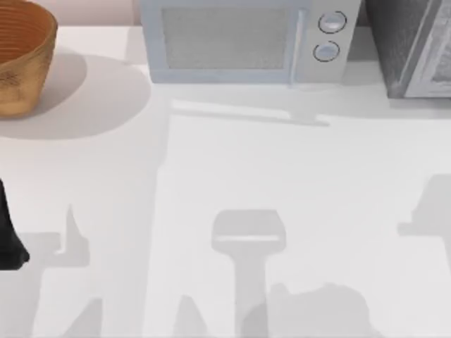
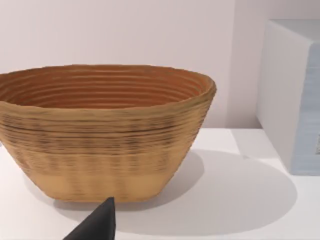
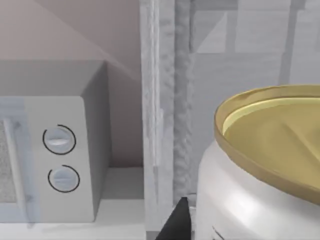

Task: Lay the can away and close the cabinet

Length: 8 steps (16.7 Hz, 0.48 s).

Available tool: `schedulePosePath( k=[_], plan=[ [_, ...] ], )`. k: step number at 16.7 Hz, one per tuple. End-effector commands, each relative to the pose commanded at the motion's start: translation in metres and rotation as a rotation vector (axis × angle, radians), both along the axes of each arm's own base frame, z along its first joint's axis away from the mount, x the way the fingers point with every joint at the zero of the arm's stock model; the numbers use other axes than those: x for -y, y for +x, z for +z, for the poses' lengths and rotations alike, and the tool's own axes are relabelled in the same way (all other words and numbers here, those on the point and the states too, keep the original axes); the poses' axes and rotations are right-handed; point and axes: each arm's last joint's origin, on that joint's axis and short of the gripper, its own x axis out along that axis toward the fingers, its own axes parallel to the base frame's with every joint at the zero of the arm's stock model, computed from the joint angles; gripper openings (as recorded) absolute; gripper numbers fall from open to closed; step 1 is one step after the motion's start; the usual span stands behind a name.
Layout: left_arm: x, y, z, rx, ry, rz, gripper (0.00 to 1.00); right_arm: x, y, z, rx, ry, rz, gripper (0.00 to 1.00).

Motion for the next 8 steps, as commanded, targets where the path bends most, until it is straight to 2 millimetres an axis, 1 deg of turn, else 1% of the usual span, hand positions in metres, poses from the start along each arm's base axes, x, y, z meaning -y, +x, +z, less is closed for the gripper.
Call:
schedulePosePath(
  k=[4,6,8],
  plan=[
    [0.000,0.000,0.000,0.000,0.000,0.000,1.00,0.010,-0.017,-0.030,-0.015,-0.002,0.006,0.00],
    [0.000,0.000,0.000,0.000,0.000,0.000,1.00,0.012,-0.021,-0.040,-0.020,-0.002,0.008,0.00],
    [0.000,0.000,0.000,0.000,0.000,0.000,1.00,0.013,-0.022,-0.046,-0.023,-0.002,0.010,0.00]
  ],
)
